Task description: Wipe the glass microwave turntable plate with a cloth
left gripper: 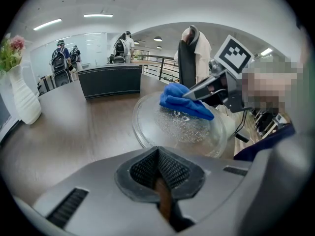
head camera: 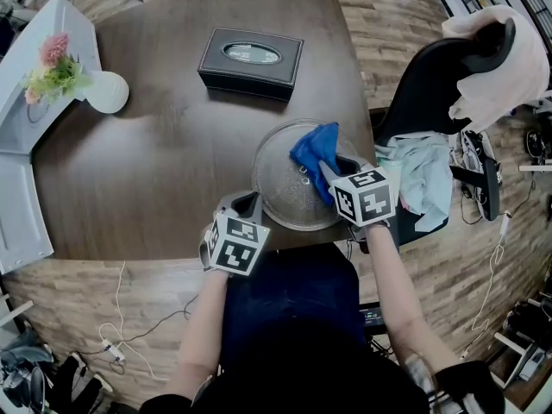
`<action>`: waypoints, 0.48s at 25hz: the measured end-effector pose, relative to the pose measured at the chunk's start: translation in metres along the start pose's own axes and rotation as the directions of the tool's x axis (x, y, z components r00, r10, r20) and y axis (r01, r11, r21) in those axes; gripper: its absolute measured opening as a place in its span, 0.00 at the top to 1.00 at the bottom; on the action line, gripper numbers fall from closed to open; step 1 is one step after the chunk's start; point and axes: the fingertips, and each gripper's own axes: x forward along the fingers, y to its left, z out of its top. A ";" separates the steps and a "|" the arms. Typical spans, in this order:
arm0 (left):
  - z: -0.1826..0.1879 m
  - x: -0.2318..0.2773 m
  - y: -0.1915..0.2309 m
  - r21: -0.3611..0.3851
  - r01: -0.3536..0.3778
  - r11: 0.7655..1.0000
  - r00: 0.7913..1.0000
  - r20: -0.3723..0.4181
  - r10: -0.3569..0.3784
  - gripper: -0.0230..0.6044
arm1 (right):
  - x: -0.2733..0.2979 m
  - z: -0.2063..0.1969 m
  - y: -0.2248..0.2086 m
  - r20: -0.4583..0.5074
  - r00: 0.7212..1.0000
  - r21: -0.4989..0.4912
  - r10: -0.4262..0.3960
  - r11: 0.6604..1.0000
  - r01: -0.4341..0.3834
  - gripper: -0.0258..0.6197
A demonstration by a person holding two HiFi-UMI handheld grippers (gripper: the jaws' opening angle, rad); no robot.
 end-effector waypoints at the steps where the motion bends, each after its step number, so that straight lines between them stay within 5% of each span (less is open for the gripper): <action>1: -0.001 0.000 0.000 -0.003 -0.001 1.000 1.000 -0.003 0.001 0.96 | -0.001 0.001 -0.005 0.002 1.000 0.002 -0.010 1.000 0.010 0.85; 12: -0.003 0.000 -0.001 -0.016 0.001 1.000 1.000 -0.011 -0.001 0.96 | -0.010 0.005 -0.048 0.029 0.994 0.063 -0.108 0.992 0.106 0.85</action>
